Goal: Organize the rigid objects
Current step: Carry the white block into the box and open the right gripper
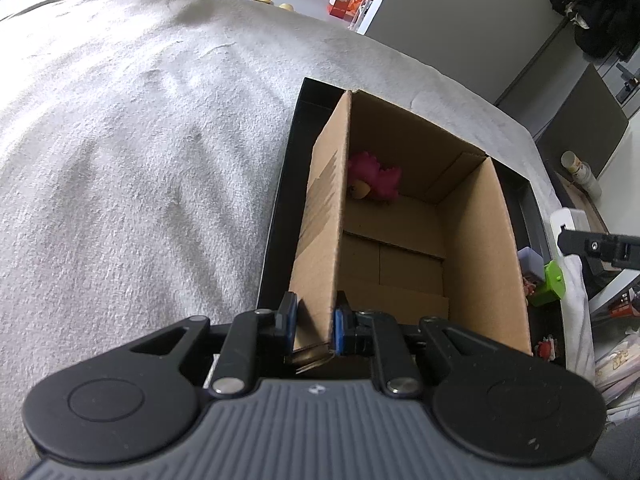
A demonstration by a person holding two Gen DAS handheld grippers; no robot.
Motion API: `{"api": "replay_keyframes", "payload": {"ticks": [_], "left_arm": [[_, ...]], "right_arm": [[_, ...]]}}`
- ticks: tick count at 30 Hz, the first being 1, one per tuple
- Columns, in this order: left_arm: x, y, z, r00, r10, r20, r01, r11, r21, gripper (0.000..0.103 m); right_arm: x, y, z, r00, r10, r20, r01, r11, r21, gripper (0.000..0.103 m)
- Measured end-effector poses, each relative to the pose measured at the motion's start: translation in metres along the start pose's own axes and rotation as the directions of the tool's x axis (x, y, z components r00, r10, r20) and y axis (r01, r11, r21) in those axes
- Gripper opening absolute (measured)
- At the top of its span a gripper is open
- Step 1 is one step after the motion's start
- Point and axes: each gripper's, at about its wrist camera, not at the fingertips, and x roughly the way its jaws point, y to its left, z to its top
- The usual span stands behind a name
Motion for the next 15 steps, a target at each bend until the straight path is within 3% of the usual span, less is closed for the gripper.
{"api": "replay_keyframes", "payload": {"ticks": [15], "left_arm": [[0.0,0.004,0.0,1.0,-0.019,0.004,0.019,1.0,-0.001,0.016]], "right_arm": [[0.002,0.039,0.027,1.0,0.007,0.007,-0.006,0.994,-0.107,0.061]]}}
